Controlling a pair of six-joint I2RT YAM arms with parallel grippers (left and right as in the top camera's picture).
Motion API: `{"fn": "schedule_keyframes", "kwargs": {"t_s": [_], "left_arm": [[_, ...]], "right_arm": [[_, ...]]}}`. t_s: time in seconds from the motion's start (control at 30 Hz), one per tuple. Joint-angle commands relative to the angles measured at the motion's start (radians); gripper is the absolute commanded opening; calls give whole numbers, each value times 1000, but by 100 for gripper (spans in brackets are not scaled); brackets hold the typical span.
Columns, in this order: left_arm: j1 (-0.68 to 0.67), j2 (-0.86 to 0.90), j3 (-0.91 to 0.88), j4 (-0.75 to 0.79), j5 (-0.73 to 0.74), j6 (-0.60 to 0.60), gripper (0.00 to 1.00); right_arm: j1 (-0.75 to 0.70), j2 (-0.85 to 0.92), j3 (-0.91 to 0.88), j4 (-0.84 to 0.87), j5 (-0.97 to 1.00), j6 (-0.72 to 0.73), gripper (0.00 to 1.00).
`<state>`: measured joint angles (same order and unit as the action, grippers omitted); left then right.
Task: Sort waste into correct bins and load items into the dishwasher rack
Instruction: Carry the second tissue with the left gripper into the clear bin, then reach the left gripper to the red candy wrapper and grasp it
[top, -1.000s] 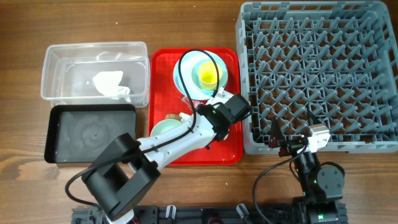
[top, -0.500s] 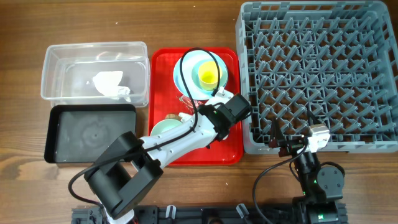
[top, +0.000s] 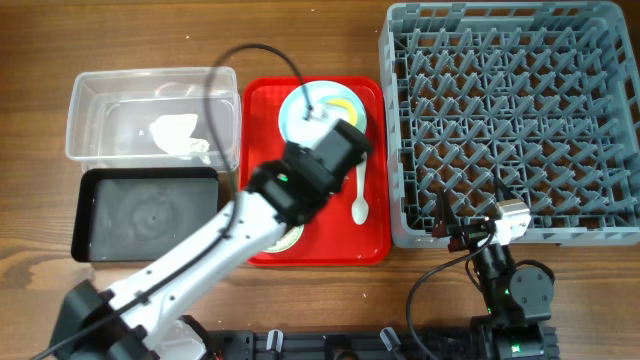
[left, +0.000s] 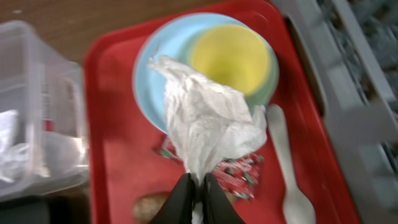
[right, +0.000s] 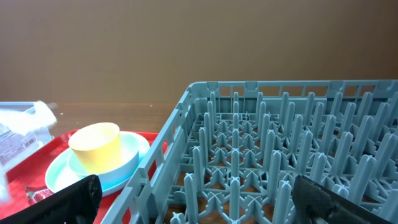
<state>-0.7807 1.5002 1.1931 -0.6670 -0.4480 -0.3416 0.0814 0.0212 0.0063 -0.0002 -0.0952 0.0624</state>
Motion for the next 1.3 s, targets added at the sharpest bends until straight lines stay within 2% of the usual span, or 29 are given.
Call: {"fn": "schedule_keyframes", "kwargs": {"t_s": [0.0,0.23,0.37,0.63,0.67,0.77,0.83,0.9,1.13,1.17,1.2,1.23,1.27], "left_arm": [[163,-23,-2,22,-18,-6,4],[539,19,-2,127,-8,-137,4],[703,99,-2,198,122,-145,4],[805,296,-2,237,170,-145,4],[805,298,-2,235,183,-145,7],[804,241,-2,233,343,-134,71],[804,83,-2,196,496,-138,83],[803,-7,-2,134,558,-139,91],[697,-240,-2,-181,597,-172,100],[664,-256,-2,-215,597,-172,100],[643,-262,-2,-236,597,-172,72],[616,-264,-2,-267,603,-173,28],[587,-259,-3,-287,637,-174,9]], "right_arm": [[-4,-7,-1,5,10,-7,100],[-4,-7,-1,5,10,-8,100],[-4,-7,-1,5,10,-8,100],[-4,-7,-1,5,10,-7,100],[-4,-7,-1,5,10,-8,100],[-4,-7,-1,5,10,-8,100],[-4,-7,-1,5,10,-7,100],[-4,-7,-1,5,10,-7,100],[-4,-7,-1,5,10,-7,100],[-4,-7,-1,5,10,-7,100],[-4,-7,-1,5,10,-8,100],[-4,-7,-1,5,10,-7,100],[-4,-7,-1,5,10,-7,100]]}}
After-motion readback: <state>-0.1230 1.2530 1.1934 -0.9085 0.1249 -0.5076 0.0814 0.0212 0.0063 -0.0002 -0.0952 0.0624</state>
